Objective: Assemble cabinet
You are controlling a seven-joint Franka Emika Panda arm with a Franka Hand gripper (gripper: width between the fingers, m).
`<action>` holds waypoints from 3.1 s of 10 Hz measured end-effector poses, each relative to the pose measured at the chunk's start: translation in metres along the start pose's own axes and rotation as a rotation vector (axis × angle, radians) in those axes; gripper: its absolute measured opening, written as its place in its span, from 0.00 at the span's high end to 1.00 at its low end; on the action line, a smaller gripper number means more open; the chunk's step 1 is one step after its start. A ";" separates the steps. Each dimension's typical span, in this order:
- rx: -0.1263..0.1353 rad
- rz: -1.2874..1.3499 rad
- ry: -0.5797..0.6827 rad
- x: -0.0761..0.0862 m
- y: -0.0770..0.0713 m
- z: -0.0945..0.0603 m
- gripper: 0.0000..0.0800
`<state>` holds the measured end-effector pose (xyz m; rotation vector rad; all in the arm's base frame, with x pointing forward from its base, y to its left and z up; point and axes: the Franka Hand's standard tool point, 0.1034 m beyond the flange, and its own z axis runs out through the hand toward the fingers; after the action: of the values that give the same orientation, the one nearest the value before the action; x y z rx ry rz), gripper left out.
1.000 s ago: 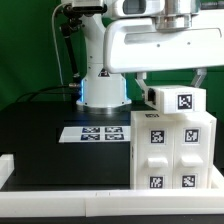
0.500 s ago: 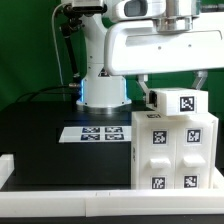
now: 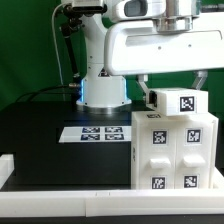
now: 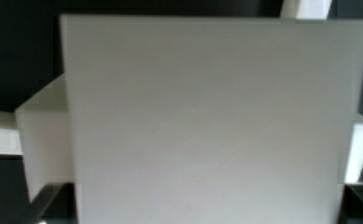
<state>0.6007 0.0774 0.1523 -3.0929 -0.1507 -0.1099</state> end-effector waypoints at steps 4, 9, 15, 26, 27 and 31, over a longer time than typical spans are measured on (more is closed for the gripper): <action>0.003 0.163 0.000 0.000 -0.001 0.000 0.30; 0.031 0.675 0.008 -0.002 -0.010 0.001 0.30; 0.065 1.073 0.020 0.002 -0.017 0.001 0.30; 0.116 1.840 -0.041 0.002 -0.017 0.001 0.30; 0.126 1.932 -0.052 0.003 -0.016 0.001 0.30; 0.153 2.096 -0.089 0.004 -0.019 0.000 0.30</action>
Offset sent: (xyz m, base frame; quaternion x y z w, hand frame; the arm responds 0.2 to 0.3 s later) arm 0.0000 0.0000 0.0000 0.0000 0.0000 0.1938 0.9810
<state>0.6031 0.0965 0.1532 -1.5847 2.4685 0.1207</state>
